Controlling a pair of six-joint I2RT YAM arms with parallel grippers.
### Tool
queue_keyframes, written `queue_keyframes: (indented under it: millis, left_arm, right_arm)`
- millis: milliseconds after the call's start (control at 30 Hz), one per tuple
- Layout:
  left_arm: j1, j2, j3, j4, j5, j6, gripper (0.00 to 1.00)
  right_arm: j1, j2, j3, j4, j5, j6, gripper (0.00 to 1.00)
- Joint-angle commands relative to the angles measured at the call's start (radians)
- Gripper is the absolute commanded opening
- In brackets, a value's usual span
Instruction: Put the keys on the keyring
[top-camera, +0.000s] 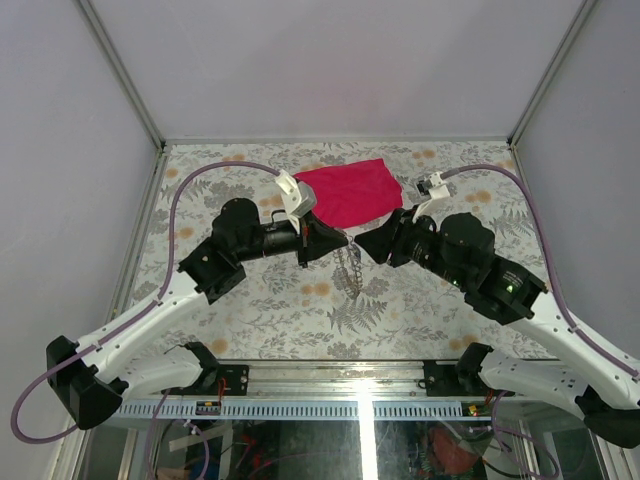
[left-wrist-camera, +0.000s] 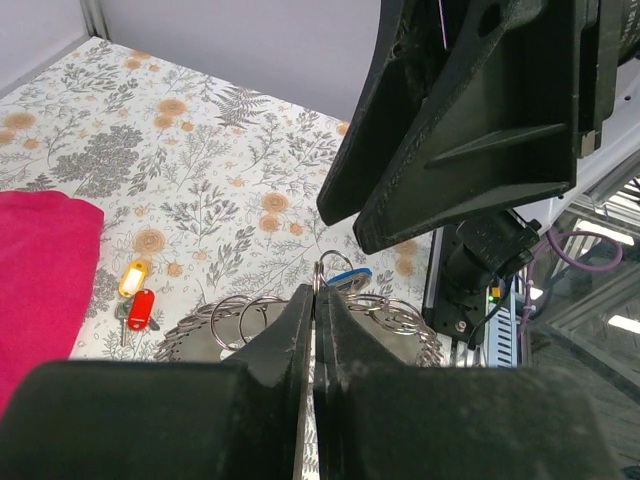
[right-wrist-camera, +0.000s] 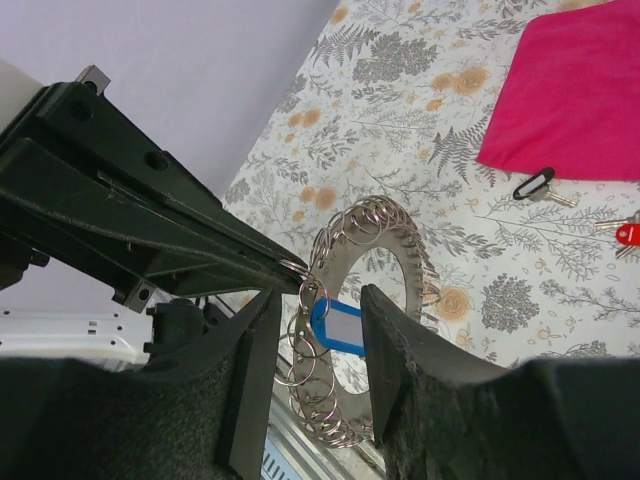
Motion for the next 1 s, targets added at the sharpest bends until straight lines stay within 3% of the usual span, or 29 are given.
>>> queue_keyframes:
  millis: [0, 567, 967]
  left_arm:
    - [-0.007, -0.031, 0.035, 0.053, -0.03, -0.016, 0.0]
    - [-0.006, -0.061, 0.007, 0.091, -0.008, -0.025, 0.0]
    - [-0.008, -0.077, -0.004, 0.084, -0.013, -0.025, 0.0]
  right_arm:
    - [-0.003, -0.039, -0.033, 0.144, 0.04, 0.065, 0.44]
    - [-0.003, -0.043, -0.092, 0.203, -0.005, 0.127, 0.37]
    - [-0.003, -0.056, -0.123, 0.256, -0.03, 0.151, 0.2]
